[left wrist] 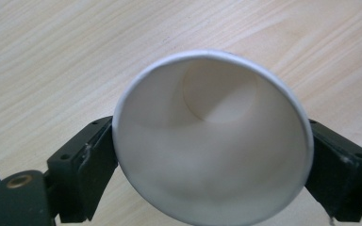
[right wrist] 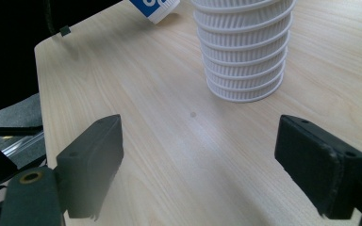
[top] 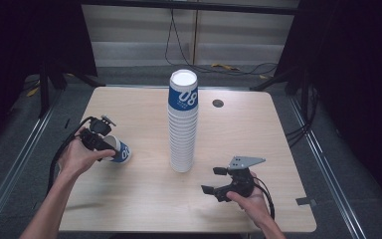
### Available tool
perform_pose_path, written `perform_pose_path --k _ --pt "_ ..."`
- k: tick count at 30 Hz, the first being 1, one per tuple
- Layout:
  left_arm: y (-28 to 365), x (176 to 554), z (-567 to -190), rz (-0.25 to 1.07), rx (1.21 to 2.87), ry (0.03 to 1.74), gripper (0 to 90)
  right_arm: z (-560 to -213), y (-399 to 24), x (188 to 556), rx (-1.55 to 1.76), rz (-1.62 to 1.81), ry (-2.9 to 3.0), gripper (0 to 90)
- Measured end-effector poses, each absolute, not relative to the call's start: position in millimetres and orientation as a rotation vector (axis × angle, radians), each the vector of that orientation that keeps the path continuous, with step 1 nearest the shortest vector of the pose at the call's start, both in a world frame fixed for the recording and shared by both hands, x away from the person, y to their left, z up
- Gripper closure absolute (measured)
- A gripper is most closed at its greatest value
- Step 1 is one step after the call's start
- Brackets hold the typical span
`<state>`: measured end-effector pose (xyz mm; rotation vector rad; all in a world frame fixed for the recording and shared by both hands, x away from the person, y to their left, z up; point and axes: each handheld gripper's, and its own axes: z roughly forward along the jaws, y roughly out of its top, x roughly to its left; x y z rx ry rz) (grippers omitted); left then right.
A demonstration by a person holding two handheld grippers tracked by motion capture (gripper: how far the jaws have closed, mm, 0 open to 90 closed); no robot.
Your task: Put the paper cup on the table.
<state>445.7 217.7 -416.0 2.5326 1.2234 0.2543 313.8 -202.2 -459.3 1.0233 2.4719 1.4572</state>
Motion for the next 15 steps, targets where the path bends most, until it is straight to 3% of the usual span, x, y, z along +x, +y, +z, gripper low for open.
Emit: perform_pose_path --k 15 --pt "216 447 -430 0.274 2.464 1.203 11.6 -459 -203 313 1.021 1.46 2.469 16.1"
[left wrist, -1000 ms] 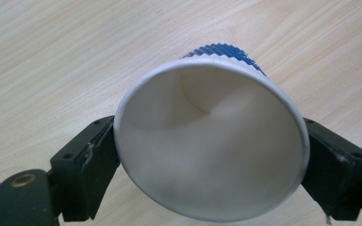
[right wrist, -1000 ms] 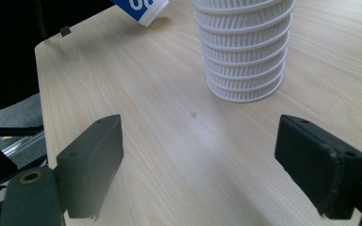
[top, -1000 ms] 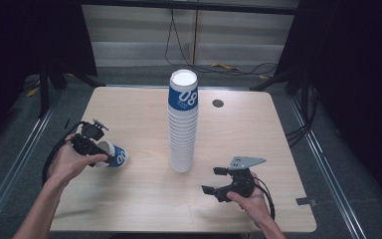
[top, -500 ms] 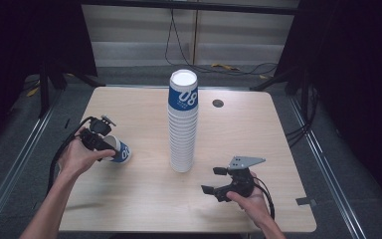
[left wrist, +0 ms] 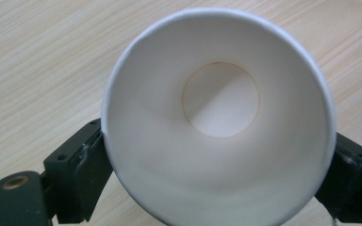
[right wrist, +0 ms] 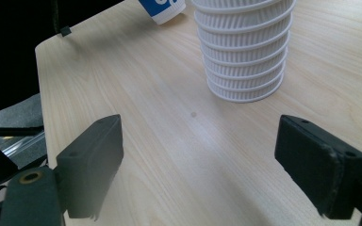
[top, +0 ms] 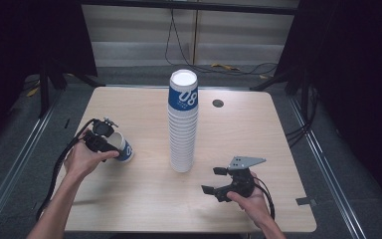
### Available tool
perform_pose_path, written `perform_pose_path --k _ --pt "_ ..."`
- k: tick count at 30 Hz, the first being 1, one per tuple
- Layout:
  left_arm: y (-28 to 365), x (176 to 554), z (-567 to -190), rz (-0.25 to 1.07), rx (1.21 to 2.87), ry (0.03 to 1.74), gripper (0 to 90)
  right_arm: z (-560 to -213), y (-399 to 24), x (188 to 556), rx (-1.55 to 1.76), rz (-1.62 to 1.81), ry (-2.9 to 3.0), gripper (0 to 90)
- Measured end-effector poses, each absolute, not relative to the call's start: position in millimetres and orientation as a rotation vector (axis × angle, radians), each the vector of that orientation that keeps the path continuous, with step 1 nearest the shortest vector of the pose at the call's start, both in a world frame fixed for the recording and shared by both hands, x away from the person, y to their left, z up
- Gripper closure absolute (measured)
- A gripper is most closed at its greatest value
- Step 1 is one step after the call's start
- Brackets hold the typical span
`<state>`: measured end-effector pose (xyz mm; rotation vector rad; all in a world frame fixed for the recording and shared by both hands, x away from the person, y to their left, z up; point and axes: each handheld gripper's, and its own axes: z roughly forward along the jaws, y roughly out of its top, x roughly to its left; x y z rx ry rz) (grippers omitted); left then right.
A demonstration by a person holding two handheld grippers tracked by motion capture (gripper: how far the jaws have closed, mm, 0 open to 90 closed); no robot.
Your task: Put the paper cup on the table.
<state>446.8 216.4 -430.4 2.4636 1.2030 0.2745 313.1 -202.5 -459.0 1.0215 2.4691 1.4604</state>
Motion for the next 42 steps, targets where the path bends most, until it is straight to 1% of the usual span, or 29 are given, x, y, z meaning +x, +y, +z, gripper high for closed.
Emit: perform_pose_path --k 6,13,18,25,27,35,39,40,41,42 --pt "217 445 -435 0.252 2.454 1.175 18.3 -459 -203 313 1.024 1.462 2.469 16.1" --pt "222 444 -441 0.238 2.431 1.181 18.2 -459 -203 313 1.025 1.462 2.466 16.1" --pt "227 439 -437 0.243 2.366 1.174 18.2 -459 -203 313 1.027 1.459 2.464 16.0" --pt "236 421 -435 0.269 2.294 1.135 17.9 -458 -207 313 1.048 1.471 2.429 16.1" --pt "239 417 -435 0.266 2.27 1.142 16.3 -458 -207 313 1.048 1.469 2.423 16.1" --pt "247 403 -440 0.266 2.21 1.144 16.3 -457 -209 313 1.074 1.463 2.396 16.2" --pt "248 391 -442 0.266 2.188 1.09 16.3 -456 -211 312 1.08 1.459 2.387 16.2" --pt "247 385 -441 0.315 2.187 1.065 16.3 -456 -211 312 1.084 1.458 2.38 16.1" --pt "247 385 -441 0.315 2.187 1.065 16.3 -456 -212 312 1.086 1.457 2.376 16.1" --pt "247 379 -439 0.342 2.154 1.053 16.3 -455 -212 312 1.091 1.454 2.368 16.1"
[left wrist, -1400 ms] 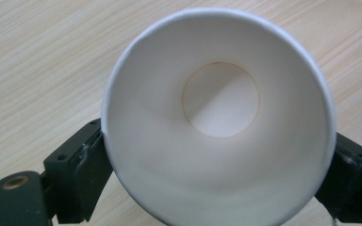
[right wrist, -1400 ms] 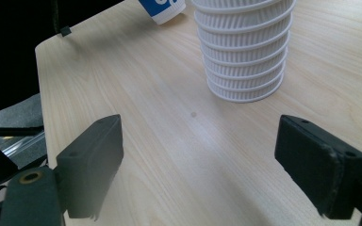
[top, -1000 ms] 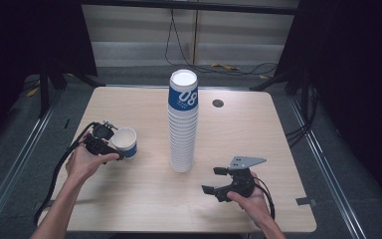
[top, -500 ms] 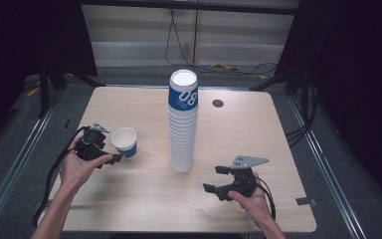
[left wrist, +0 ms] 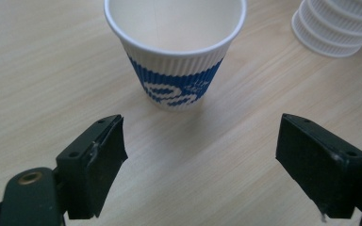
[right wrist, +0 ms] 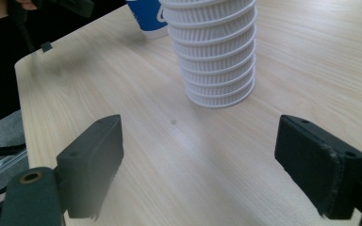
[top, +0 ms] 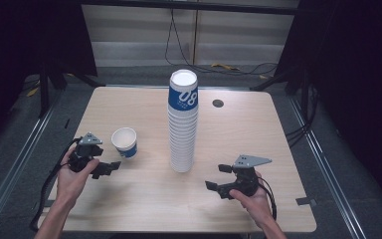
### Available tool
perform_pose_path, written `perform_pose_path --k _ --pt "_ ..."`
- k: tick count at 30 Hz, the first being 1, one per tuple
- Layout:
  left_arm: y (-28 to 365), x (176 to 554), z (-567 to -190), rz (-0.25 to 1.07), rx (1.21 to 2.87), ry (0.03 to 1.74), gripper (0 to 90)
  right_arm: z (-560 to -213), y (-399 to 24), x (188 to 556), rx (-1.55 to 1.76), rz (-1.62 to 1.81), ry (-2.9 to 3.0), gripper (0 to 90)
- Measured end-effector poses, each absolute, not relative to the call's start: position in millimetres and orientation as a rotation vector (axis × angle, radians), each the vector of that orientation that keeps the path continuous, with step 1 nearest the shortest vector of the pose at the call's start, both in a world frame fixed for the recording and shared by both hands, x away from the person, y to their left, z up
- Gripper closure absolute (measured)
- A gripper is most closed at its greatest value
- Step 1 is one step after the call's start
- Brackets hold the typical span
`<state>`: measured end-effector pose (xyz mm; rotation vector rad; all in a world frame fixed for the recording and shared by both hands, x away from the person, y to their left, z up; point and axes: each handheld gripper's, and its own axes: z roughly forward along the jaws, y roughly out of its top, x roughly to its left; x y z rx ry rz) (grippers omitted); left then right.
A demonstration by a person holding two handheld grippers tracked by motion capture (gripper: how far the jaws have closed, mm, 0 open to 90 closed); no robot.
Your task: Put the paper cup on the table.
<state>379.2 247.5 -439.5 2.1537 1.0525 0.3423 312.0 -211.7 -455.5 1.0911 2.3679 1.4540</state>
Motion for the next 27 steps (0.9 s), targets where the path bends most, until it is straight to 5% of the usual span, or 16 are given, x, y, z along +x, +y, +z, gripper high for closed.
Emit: perform_pose_path --k 16,27 --pt "247 334 -452 0.435 1.993 1.049 16.3 -454 -220 306 1.137 1.41 2.29 16.3" --pt "241 300 -464 0.369 1.912 1.079 15.9 -459 -225 289 1.226 1.368 2.247 14.0"
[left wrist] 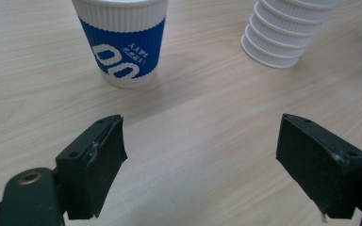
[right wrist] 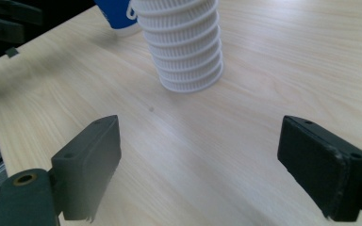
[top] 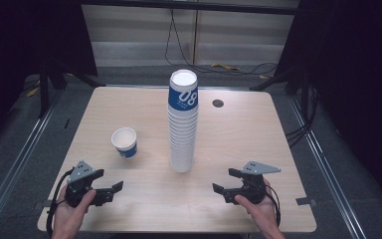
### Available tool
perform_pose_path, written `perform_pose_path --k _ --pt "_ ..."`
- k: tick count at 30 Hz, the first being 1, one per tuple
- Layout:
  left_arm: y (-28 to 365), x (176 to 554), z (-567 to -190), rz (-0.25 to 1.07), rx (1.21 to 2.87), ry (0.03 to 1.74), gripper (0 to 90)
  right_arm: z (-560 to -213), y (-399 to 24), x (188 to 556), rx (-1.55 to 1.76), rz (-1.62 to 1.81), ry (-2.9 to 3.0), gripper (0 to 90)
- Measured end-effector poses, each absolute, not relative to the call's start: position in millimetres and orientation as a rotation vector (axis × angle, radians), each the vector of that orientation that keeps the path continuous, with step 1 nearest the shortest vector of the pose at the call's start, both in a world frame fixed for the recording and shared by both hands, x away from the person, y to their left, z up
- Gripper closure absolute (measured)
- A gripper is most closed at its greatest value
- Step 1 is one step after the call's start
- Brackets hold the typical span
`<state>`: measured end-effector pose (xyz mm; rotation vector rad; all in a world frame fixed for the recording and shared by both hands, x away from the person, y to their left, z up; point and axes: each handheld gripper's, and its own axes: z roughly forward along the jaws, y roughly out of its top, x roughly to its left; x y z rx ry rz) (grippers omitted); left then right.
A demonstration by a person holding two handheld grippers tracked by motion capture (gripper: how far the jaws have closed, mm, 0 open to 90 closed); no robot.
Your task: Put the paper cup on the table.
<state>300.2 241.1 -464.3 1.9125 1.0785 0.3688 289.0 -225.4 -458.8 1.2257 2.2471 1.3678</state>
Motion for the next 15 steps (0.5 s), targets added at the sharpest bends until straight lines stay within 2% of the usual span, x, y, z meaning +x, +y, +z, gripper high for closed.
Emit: perform_pose_path --k 4,7,10,12,15 --pt "236 276 -474 0.33 1.964 1.059 15.9 -460 -230 278 1.25 1.347 2.214 13.9" --pt "237 264 -479 0.357 1.96 1.053 15.6 -463 -233 269 1.268 1.324 2.19 13.9" --pt "235 264 -480 0.384 1.958 1.032 16.2 -467 -235 265 1.289 1.296 2.182 14.0" --pt "233 265 -481 0.334 1.923 1.024 16.3 -469 -235 271 1.301 1.264 2.154 13.9" --pt "226 263 -482 0.395 1.964 0.996 17.1 -474 -236 277 1.334 1.191 2.147 14.1"
